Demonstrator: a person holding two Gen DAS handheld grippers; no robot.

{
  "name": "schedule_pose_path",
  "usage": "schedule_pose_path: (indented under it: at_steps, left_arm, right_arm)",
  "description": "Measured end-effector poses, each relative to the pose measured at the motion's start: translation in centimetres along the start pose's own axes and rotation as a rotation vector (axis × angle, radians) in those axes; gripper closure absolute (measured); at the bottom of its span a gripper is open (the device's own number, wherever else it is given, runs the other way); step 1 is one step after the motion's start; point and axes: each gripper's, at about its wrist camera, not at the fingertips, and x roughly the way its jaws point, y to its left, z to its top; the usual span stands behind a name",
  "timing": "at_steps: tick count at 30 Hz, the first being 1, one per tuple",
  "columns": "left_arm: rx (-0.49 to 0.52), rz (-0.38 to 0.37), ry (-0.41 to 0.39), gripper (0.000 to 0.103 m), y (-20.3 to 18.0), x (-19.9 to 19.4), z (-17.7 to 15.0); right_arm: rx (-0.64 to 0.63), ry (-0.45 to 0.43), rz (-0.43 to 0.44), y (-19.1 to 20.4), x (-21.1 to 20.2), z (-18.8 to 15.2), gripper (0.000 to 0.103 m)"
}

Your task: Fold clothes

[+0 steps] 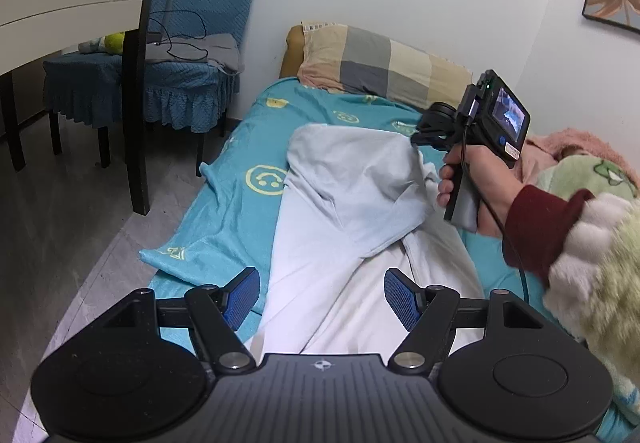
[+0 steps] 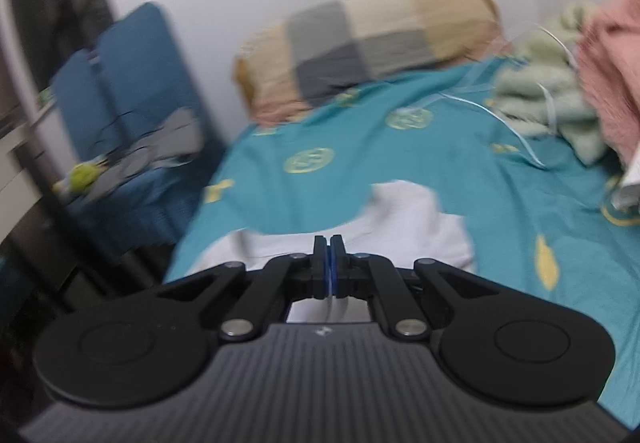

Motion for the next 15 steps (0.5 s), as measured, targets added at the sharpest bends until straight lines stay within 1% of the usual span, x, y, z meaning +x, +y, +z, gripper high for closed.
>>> schedule_pose_path:
  at_steps: [3, 5, 8, 12, 15]
  left_arm:
    - [-0.001, 0.005, 0.022, 0.032, 0.0, 1.0, -0.2]
    - [-0.008, 0.007, 0.044, 0.032, 0.1, 1.7, -0.2]
    - [0.006, 0.009, 0.053, 0.032, -0.1, 2.5, -0.2]
    - [0.026, 0.011, 0.058, 0.032, -0.4, 3.2, -0.3]
    - [0.022, -0.001, 0.052, 0.032, -0.4, 3.3, -0.2]
  right_arm:
    - [0.016, 0.038, -0.051, -1.9, 2.9, -0.6, 0.099]
    - [-0.035, 0.067, -0.092, -2.3, 4.6, -1.7, 0.099]
    - [-0.06, 0.07, -0.082, -2.5, 5.4, -3.1, 0.099]
    - [-0.068, 0.075, -0.067, -2.1, 4.2, -2.7, 0.097]
    - [-0.039, 0.087, -0.038, -1.9, 0.5, -2.2, 0.095]
